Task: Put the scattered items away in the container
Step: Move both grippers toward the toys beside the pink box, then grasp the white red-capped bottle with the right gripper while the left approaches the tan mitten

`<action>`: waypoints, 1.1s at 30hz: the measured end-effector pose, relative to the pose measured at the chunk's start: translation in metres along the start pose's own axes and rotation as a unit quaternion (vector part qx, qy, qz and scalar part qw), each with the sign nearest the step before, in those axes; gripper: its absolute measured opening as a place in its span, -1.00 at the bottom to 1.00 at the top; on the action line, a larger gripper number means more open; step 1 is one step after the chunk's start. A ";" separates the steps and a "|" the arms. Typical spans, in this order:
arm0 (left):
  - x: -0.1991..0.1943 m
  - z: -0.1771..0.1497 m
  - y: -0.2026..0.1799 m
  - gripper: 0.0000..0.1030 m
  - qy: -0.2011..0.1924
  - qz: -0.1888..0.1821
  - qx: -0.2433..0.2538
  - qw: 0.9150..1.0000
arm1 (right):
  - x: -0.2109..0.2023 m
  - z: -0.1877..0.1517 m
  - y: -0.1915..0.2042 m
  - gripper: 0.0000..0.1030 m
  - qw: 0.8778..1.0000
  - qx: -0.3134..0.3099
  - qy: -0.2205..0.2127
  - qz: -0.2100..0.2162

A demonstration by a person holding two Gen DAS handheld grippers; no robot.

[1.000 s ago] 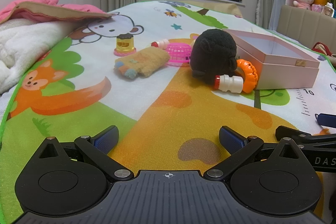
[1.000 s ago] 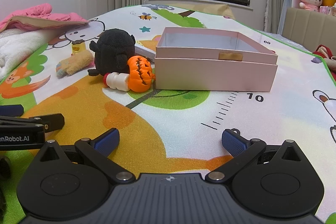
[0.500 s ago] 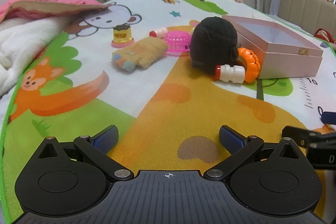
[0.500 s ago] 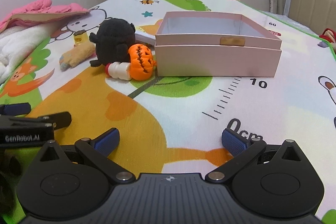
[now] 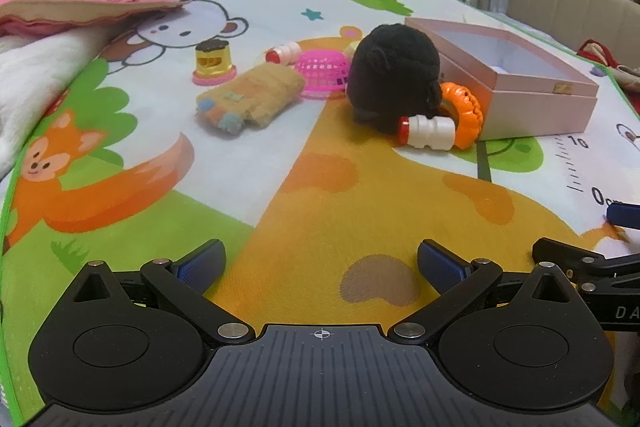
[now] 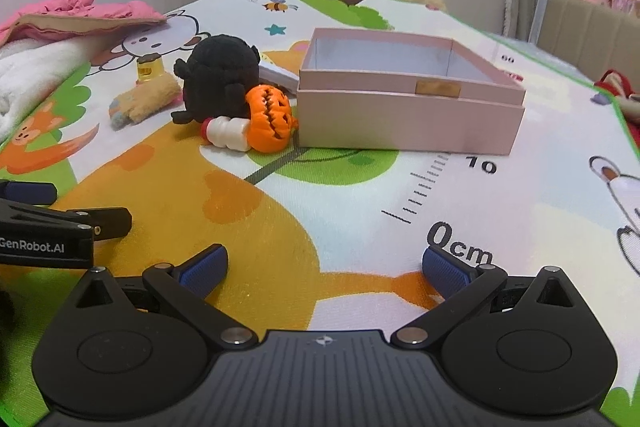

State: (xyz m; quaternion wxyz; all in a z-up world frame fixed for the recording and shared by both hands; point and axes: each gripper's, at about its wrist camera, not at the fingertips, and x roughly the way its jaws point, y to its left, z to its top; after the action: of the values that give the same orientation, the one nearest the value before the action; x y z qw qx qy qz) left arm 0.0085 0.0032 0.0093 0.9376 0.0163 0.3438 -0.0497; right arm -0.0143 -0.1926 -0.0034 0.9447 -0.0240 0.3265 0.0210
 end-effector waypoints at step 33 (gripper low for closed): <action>-0.022 0.029 0.059 1.00 -0.051 0.011 -0.029 0.998 | 0.027 0.056 0.057 -0.15 0.991 -0.088 -0.009 0.097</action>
State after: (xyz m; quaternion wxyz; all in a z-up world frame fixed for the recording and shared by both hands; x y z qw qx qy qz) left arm 0.0162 0.0621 0.0453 0.9544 -0.0101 0.2968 -0.0302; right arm 0.0384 -0.1317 0.0217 0.9353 -0.0753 0.3157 0.1409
